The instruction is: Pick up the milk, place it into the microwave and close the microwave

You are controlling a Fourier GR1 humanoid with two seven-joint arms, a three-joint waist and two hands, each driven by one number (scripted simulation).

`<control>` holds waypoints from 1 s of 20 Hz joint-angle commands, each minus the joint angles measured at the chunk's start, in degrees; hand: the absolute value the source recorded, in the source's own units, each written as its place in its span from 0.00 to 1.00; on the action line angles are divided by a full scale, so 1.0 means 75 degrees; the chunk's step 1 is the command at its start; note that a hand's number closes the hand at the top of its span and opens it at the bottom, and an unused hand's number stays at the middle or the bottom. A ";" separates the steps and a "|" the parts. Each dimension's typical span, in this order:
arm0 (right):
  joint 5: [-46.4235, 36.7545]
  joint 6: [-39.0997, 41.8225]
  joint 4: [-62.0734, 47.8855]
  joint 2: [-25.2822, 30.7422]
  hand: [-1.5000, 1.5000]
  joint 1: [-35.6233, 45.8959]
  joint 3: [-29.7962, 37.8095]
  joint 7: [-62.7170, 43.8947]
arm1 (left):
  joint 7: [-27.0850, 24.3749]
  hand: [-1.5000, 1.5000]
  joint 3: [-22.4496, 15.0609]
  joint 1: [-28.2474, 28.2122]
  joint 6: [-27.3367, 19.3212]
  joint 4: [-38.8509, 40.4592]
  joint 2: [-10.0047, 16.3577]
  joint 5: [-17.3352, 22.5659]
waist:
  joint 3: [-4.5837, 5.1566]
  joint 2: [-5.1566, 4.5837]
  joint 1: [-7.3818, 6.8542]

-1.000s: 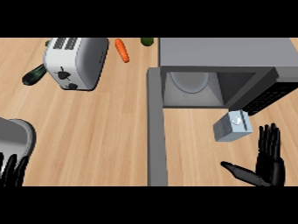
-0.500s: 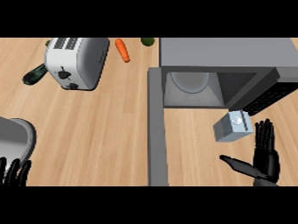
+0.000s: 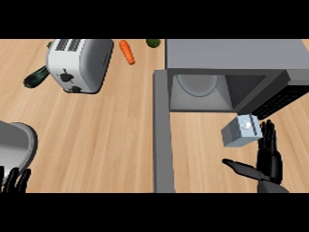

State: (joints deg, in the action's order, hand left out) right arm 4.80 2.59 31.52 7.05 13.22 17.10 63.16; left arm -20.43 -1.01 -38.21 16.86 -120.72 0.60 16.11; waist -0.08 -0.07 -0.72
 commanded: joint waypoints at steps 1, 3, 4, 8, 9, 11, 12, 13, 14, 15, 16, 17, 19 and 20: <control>-0.0028 0.0434 -0.0601 0.0167 0.00 0.0342 0.0085 0.1231 | 0.0253 0.00 -0.0251 -0.0101 -0.0188 -0.0349 -0.0076 -0.0035 | -0.0008 -0.0017 -0.0037; 0.0204 0.0364 -0.0389 0.0154 0.00 0.0589 0.0187 0.0555 | -0.0517 0.00 -0.0085 -0.0234 0.0256 0.0365 -0.0043 -0.0151 | 0.0004 0.0005 -0.0013; 0.0154 0.0572 -0.0647 0.0251 0.00 0.0456 0.0182 0.0883 | -0.0085 0.00 -0.0029 -0.0123 -0.0035 -0.0200 -0.0058 -0.0050 | -0.0001 -0.0004 -0.0010; 0.0184 -0.0002 -0.0842 -0.0040 0.00 0.0775 0.0305 0.0972 | -0.0317 0.00 0.0169 0.0340 0.0094 0.0534 0.0029 -0.0107 | 0.0000 -0.0012 -0.0012; 0.0221 -0.0193 -0.0685 -0.0163 0.00 0.0491 0.0389 0.1256 | -0.0399 0.00 -0.0167 -0.0434 0.0220 0.0048 -0.0076 -0.0158 | -0.0002 -0.0001 -0.0044; 0.0277 -0.0342 -0.1032 0.0050 1.00 0.0862 0.0624 0.1144 | -0.0373 0.00 0.0182 -0.0010 0.0308 0.0301 0.0107 0.0066 | -0.0005 -0.0024 -0.0055; 0.0205 -0.0965 -0.0894 -0.0327 1.00 0.1169 0.0580 0.0989 | 0.0120 0.00 -0.0035 0.0306 -0.0028 0.0153 -0.0013 -0.0054 | -0.0005 -0.0030 -0.0032; -0.0035 -0.1336 -0.0661 -0.0053 1.00 0.0963 0.0510 0.0993 | -0.0086 0.00 -0.0112 -0.0190 0.0156 0.0045 -0.0025 -0.0042 | -0.0001 -0.0014 -0.0055; -0.0247 -0.1062 -0.0569 0.0190 1.00 0.0832 0.0336 0.1038 | -0.0198 0.00 -0.0053 -0.0533 0.0213 -0.0296 0.0001 -0.0010 | -0.0001 0.0000 -0.0086; -0.0301 -0.1559 -0.0638 -0.0281 1.00 0.1022 0.0307 0.1047 | -0.0091 0.00 0.0073 -0.0090 0.0110 -0.0081 0.0031 0.0001 | 0.0000 -0.0013 -0.0047; -0.0208 -0.1343 -0.0723 0.0030 1.00 0.1111 0.0471 0.0965 | -0.0132 0.00 0.0257 -0.0212 0.0426 0.0001 0.0226 0.0372 | 0.0000 -0.0017 -0.0067; -0.0032 -0.0926 -0.0783 0.0293 1.00 0.1335 0.0624 0.0731 | -0.0069 0.00 0.0265 -0.0266 0.0544 -0.0108 0.0283 0.0557 | -0.0003 -0.0020 -0.0076; 0.0103 -0.1465 -0.0749 0.0206 1.00 0.1433 0.0907 0.0831 | -0.0141 0.00 -0.0191 -0.0140 0.0225 -0.0069 -0.0054 -0.0127 | -0.0008 -0.0029 -0.0062; 0.0003 -0.1975 -0.0780 -0.0063 1.00 0.1578 0.0879 0.0825 | -0.0318 0.00 0.0153 -0.0041 0.0431 0.0353 0.0135 0.0084 | -0.0002 -0.0032 -0.0084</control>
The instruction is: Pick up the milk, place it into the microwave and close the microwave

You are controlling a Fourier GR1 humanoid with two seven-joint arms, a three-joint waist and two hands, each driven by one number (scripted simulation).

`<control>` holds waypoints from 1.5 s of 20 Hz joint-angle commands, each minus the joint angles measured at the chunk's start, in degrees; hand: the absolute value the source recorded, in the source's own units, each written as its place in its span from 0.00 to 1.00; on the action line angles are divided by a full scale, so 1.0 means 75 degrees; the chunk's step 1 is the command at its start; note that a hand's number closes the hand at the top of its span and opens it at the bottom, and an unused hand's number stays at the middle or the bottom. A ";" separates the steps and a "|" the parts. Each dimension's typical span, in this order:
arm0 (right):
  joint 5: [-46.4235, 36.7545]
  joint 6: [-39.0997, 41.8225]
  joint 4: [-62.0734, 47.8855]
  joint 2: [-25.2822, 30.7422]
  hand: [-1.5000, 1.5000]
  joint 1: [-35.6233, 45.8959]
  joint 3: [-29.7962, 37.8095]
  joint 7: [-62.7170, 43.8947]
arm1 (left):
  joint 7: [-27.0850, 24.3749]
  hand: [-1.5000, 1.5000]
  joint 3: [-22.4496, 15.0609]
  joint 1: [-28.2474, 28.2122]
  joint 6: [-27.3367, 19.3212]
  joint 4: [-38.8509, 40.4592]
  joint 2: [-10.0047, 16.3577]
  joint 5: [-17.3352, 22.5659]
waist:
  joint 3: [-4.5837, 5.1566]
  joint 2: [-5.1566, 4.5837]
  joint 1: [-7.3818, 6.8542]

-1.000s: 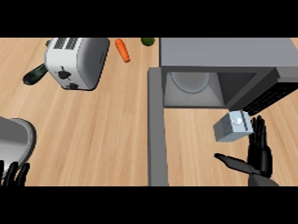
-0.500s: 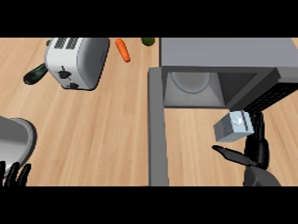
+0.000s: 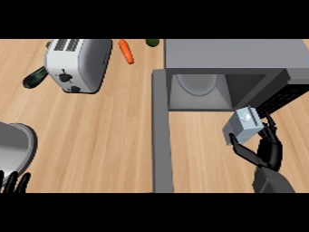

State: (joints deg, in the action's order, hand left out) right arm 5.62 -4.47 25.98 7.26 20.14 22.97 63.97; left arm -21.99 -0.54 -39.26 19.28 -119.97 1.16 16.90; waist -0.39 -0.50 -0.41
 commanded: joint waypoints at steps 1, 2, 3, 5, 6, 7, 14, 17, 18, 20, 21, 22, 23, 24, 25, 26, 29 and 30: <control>-0.0006 -0.0779 -0.0204 -0.0110 1.00 0.0521 0.0229 0.1067 | 0.0033 0.00 0.0075 -0.0073 0.0053 -0.0037 0.0018 0.0128 | 0.0032 0.0016 -0.0152; -0.0218 -0.0814 -0.0328 -0.0175 1.00 0.0346 0.0054 0.1150 | -0.0141 0.00 0.0092 0.0034 0.0147 0.0305 0.0039 -0.0025 | 0.0038 0.0026 -0.0114; -0.0310 -0.0966 -0.0397 -0.0155 1.00 0.0687 -0.0029 0.0671 | -0.0023 0.00 -0.0009 0.0281 -0.0091 0.0237 -0.0134 -0.0086 | 0.0040 0.0026 -0.0105; -0.0582 -0.1297 -0.0783 -0.0248 1.00 0.0889 -0.0145 0.0514 | -0.0222 0.00 -0.0328 0.0127 -0.0055 0.0355 -0.0148 -0.0326 | 0.0033 -0.0001 -0.0207; -0.0719 -0.1229 -0.0816 -0.0184 1.00 0.0957 -0.0282 0.0243 | 0.0138 0.00 -0.0389 0.0048 -0.0187 -0.0182 -0.0150 -0.0186 | 0.0032 0.0003 -0.0208; -0.0859 -0.1439 -0.0724 -0.0096 1.00 0.1233 -0.0412 -0.0308 | 0.0089 0.00 0.0195 0.0150 0.0243 0.0190 0.0248 0.0286 | 0.0044 0.0010 -0.0215; -0.0779 -0.0847 -0.0658 -0.0423 1.00 0.1100 -0.0473 0.0215 | 0.0140 0.00 0.0213 0.0006 0.0097 -0.0047 0.0135 0.0332 | 0.0040 0.0030 -0.0169; -0.0772 -0.0986 -0.0431 -0.0549 1.00 0.1158 -0.0543 0.0132 | 0.0075 0.00 -0.0129 -0.0051 0.0028 -0.0017 -0.0046 -0.0057 | 0.0044 0.0050 -0.0136; -0.0692 -0.0677 -0.0164 -0.0515 1.00 0.0740 -0.0563 0.0264 | -0.0092 0.00 0.0249 -0.0215 0.0255 0.0130 0.0112 0.0338 | 0.0053 0.0080 -0.0060; -0.0816 -0.0948 0.0053 -0.0661 1.00 0.0805 -0.0742 0.0081 | 0.0273 0.00 -0.0185 0.0171 -0.0200 -0.0126 -0.0147 0.0035 | 0.0053 0.0077 0.0004; -0.0752 -0.0741 0.0195 -0.0621 1.00 0.0528 -0.0757 0.0046 | 0.0171 0.00 0.0213 -0.0022 -0.0043 -0.0012 0.0036 0.0180 | 0.0056 0.0088 0.0012; -0.0820 -0.0894 0.0352 -0.0803 1.00 0.0531 -0.0866 0.0081 | -0.0155 0.00 0.0000 -0.0347 0.0126 0.0024 -0.0075 0.0001 | 0.0059 0.0109 -0.0021; -0.0862 -0.0736 0.0672 -0.0590 1.00 0.0245 -0.0985 -0.0151 | -0.0088 0.00 0.0028 -0.0087 0.0062 0.0087 -0.0082 0.0017 | 0.0065 0.0119 0.0076; -0.0809 -0.0603 0.0913 -0.0474 1.00 0.0184 -0.1006 -0.0287 | -0.0122 0.00 0.0048 -0.0206 0.0163 -0.0034 -0.0017 0.0058 | 0.0066 0.0129 0.0083; -0.0804 -0.0683 0.1135 -0.0519 1.00 0.0003 -0.1081 -0.0496 | -0.0106 0.00 0.0003 -0.0379 0.0137 -0.0099 -0.0107 0.0124 | 0.0067 0.0132 0.0085; -0.0779 -0.0824 0.1364 -0.0777 1.00 0.0040 -0.1155 -0.0540 | -0.0069 0.00 -0.0096 -0.0456 0.0236 -0.0092 -0.0027 -0.0005 | 0.0068 0.0138 0.0089; -0.0806 -0.0764 0.2418 -0.0837 1.00 -0.0731 -0.1487 -0.0965 | -0.0140 0.00 -0.0204 -0.0582 0.0283 -0.0081 -0.0093 -0.0068 | 0.0085 0.0192 0.0227; -0.0912 -0.0887 0.2752 -0.0747 1.00 -0.0899 -0.1634 -0.1302 | -0.0193 0.00 0.0064 -0.0515 0.0466 0.0009 0.0117 0.0149 | 0.0086 0.0181 0.0221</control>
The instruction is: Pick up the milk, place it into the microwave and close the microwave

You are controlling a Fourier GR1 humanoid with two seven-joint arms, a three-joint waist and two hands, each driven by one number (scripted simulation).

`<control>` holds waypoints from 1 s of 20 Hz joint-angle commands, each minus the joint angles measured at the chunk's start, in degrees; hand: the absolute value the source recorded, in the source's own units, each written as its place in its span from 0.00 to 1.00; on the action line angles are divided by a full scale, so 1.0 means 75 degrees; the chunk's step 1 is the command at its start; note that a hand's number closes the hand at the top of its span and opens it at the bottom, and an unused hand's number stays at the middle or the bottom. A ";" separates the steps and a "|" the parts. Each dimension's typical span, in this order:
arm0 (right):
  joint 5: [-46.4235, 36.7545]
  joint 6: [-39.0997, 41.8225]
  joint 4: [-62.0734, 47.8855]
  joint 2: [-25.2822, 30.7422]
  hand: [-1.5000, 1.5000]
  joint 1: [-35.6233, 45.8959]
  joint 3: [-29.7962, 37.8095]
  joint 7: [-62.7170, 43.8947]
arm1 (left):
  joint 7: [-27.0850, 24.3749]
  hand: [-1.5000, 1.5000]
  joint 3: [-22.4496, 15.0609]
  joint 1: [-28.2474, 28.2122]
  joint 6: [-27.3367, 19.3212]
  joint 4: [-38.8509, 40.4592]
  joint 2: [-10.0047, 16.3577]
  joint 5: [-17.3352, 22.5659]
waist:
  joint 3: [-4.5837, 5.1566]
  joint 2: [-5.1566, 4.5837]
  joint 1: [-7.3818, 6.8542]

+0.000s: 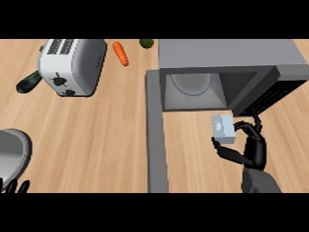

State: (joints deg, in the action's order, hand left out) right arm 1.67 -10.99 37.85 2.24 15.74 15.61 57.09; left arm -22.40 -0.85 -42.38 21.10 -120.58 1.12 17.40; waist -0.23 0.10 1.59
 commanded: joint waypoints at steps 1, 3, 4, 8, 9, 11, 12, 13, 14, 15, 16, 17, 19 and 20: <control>-0.0535 0.0045 0.1462 0.0026 1.00 -0.0655 -0.0857 -0.0552 | 0.0127 0.00 -0.0093 0.0146 -0.0075 -0.0077 -0.0035 -0.0117 | 0.0055 0.0071 -0.0039; -0.0458 0.0243 0.2531 0.0121 1.00 -0.0936 -0.1087 -0.1505 | -0.0234 0.00 0.0380 -0.0049 0.0227 0.0086 0.0145 0.0279 | 0.0067 0.0102 -0.0024; -0.0494 0.0127 0.3223 -0.0102 1.00 -0.1447 -0.1289 -0.1604 | -0.0066 0.00 -0.0018 -0.0232 0.0065 -0.0196 -0.0068 0.0006 | 0.0059 0.0094 -0.0019; -0.0311 0.0837 0.5084 -0.0217 1.00 -0.2428 -0.1952 -0.2461 | 0.0026 0.00 -0.0134 -0.0146 -0.0220 -0.0205 -0.0141 0.0109 | 0.0050 0.0054 -0.0057; -0.0064 0.1091 0.5398 -0.0287 1.00 -0.2570 -0.2071 -0.2455 | -0.0223 0.00 0.0227 -0.0376 0.0138 -0.0176 -0.0005 0.0222 | 0.0048 0.0059 -0.0104; 0.0712 0.1429 0.5846 -0.0292 1.00 -0.2747 -0.2214 -0.2755 | -0.0278 0.00 -0.0061 -0.0567 0.0118 -0.0148 -0.0139 -0.0029 | 0.0040 0.0046 -0.0146; 0.0703 0.1357 0.6238 -0.0293 1.00 -0.3015 -0.2510 -0.2962 | -0.0025 0.00 0.0095 -0.0295 -0.0012 -0.0174 -0.0103 0.0229 | 0.0039 0.0027 -0.0139; 0.1082 0.0934 0.6728 -0.0294 1.00 -0.3235 -0.3010 -0.3161 | -0.0042 0.00 -0.0142 -0.0414 -0.0194 -0.0533 -0.0146 -0.0022 | 0.0036 0.0039 -0.0139; 0.0961 0.0617 0.6527 -0.0295 1.00 -0.2733 -0.2933 -0.3279 | 0.0422 0.00 0.0258 -0.0091 -0.0192 -0.0487 0.0013 0.0493 | 0.0033 0.0002 -0.0200; 0.0855 0.0911 0.7084 -0.0296 1.00 -0.3280 -0.2896 -0.3325 | 0.0013 0.00 0.0007 -0.0480 0.0006 -0.0533 -0.0140 0.0169 | 0.0033 0.0013 -0.0211; 0.1037 -0.0150 0.7094 -0.0296 1.00 -0.3077 -0.3787 -0.3424 | 0.0169 0.00 0.0217 -0.0122 -0.0045 -0.0215 0.0000 0.0228 | 0.0034 0.0006 -0.0215; 0.0870 -0.0693 0.6370 -0.0297 1.00 -0.2581 -0.3841 -0.2981 | -0.0161 0.00 -0.0062 -0.0582 0.0174 -0.0238 -0.0145 0.0087 | 0.0030 0.0000 -0.0284; 0.0270 -0.0622 0.7066 -0.0298 1.00 -0.2591 -0.3628 -0.3893 | 0.0046 0.00 0.0629 -0.0396 0.0305 -0.0204 0.0212 0.0652 | 0.0034 0.0000 -0.0251; 0.0107 -0.0681 0.6837 -0.0298 1.00 -0.2147 -0.3376 -0.4014 | 0.0067 0.00 0.0746 -0.0179 0.0216 -0.0163 0.0199 0.0677 | 0.0033 -0.0006 -0.0258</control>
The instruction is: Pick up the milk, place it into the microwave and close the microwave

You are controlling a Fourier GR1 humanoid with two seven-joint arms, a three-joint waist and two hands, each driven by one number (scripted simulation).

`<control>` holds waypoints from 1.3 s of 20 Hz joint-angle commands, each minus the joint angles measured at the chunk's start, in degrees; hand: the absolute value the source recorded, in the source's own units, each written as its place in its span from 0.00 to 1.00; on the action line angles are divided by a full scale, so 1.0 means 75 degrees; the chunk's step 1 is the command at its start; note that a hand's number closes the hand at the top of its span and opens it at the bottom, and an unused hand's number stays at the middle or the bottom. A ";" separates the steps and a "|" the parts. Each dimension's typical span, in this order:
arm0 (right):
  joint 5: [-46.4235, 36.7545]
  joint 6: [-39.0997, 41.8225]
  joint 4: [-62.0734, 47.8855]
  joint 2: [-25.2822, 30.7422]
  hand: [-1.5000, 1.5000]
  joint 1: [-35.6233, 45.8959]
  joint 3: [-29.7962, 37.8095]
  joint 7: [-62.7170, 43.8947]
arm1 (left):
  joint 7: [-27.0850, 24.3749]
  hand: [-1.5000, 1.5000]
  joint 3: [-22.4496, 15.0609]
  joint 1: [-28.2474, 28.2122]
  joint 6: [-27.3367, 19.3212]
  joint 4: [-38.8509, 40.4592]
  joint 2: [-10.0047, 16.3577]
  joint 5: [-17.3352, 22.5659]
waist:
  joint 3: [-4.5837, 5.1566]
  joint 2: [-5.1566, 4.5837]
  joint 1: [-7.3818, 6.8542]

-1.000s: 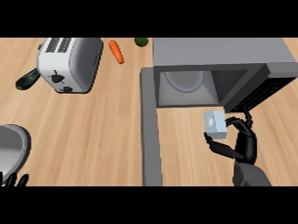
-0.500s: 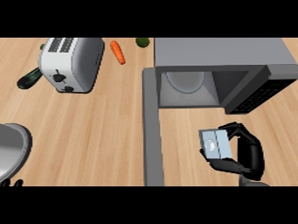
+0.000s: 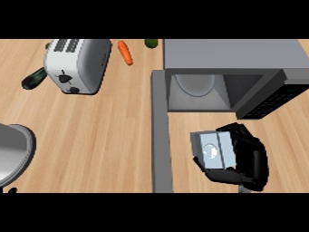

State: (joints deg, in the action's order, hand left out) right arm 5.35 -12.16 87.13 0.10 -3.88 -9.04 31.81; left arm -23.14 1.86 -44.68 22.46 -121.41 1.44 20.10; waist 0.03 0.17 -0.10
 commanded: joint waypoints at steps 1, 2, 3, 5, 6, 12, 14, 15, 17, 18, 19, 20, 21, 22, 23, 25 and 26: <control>-0.0351 -0.0344 -0.0042 0.0190 1.00 0.0896 0.0234 -0.0723 | 0.0062 0.00 0.0112 0.0202 0.0007 0.0147 -0.0039 -0.0009 | -0.0003 -0.0020 -0.0044; -0.0520 -0.0666 -0.0438 -0.0011 1.00 0.0843 -0.0083 -0.0470 | -0.0084 0.00 0.0314 0.0121 0.0175 0.0171 0.0033 0.0097 | -0.0004 -0.0019 -0.0056; -0.0633 -0.0742 -0.0424 -0.0011 1.00 0.0854 -0.0130 -0.0590 | -0.0165 0.00 -0.0153 -0.0078 0.0075 0.0133 -0.0182 -0.0273 | -0.0004 -0.0017 -0.0056; -0.0559 -0.1091 -0.0743 -0.0012 1.00 0.1488 -0.0282 -0.0874 | -0.0135 0.00 0.0283 0.0109 0.0273 0.0377 -0.0026 0.0081 | -0.0004 -0.0021 -0.0066; -0.0203 -0.1712 -0.1553 -0.0012 1.00 0.2082 -0.0591 -0.0594 | 0.0089 0.00 0.0001 0.0392 -0.0023 0.0337 -0.0152 -0.0300 | -0.0008 -0.0037 -0.0101; -0.0483 -0.2461 -0.2924 -0.0013 1.00 0.3296 -0.0382 -0.1079 | 0.0092 0.00 0.0611 0.0716 0.0168 0.0730 0.0105 0.0306 | -0.0005 -0.0043 -0.0105; -0.0587 -0.1903 -0.3808 -0.0001 1.00 0.3511 0.0340 -0.0698 | -0.0135 0.00 0.0563 0.0061 0.0468 0.0453 0.0056 0.0290 | -0.0007 -0.0040 -0.0126; -0.0364 -0.2555 -0.4098 -0.0013 1.00 0.3889 -0.0070 -0.0888 | -0.0228 0.00 0.0325 0.0191 0.0411 0.0604 -0.0133 0.0007 | -0.0008 -0.0043 -0.0153; 0.0160 -0.2015 -0.5229 -0.0013 1.00 0.4431 0.0757 0.0035 | 0.0181 0.00 0.0531 0.0151 0.0361 0.0289 0.0091 0.0225 | -0.0015 -0.0072 -0.0202; 0.0300 -0.1945 -0.5453 -0.0013 1.00 0.4793 0.0762 -0.0149 | 0.0495 0.00 0.0242 0.0565 -0.0035 0.0218 -0.0147 0.0033 | -0.0014 -0.0072 -0.0166; 0.0235 -0.1961 -0.6004 -0.0013 1.00 0.5278 0.1016 0.0012 | 0.0337 0.00 0.0245 0.0589 0.0058 0.0382 -0.0155 -0.0046 | -0.0014 -0.0085 -0.0211; 0.0351 -0.2010 -0.6072 -0.0013 1.00 0.5155 0.0973 0.0097 | -0.0461 0.00 0.0724 0.0127 0.0809 0.0969 0.0096 0.0132 | -0.0009 -0.0059 -0.0221; 0.0322 -0.2005 -0.6507 -0.0013 1.00 0.5477 0.1180 0.0308 | 0.0095 0.00 0.0975 0.0222 0.0524 0.0441 0.0241 0.0556 | -0.0012 -0.0073 -0.0222; 0.0512 -0.2041 -0.7235 -0.0013 1.00 0.5576 0.1174 0.0835 | -0.0080 0.00 0.0710 0.0689 0.0430 0.0815 0.0072 0.0166 | -0.0018 -0.0126 -0.0328; 0.0285 -0.1913 -0.7474 0.0283 1.00 0.5800 0.1517 0.0637 | 0.0043 0.00 0.0672 0.0219 0.0476 0.0384 0.0092 0.0156 | -0.0018 -0.0119 -0.0322; 0.0081 -0.2166 -0.8099 0.0215 1.00 0.6006 0.1541 0.1107 | 0.0354 0.00 0.0813 0.0807 0.0297 0.0475 0.0205 0.0420 | -0.0018 -0.0144 -0.0298; 0.0087 -0.2318 -0.8392 0.0285 1.00 0.6493 0.1655 0.0776 | 0.0337 0.00 0.0932 0.0603 0.0418 0.0483 0.0267 0.0578 | -0.0018 -0.0146 -0.0358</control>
State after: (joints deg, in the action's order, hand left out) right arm 6.47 -28.13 33.32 1.04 38.51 0.50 36.13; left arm -21.96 7.36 -41.12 25.57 -117.78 2.50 22.66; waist -0.08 -0.66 -2.22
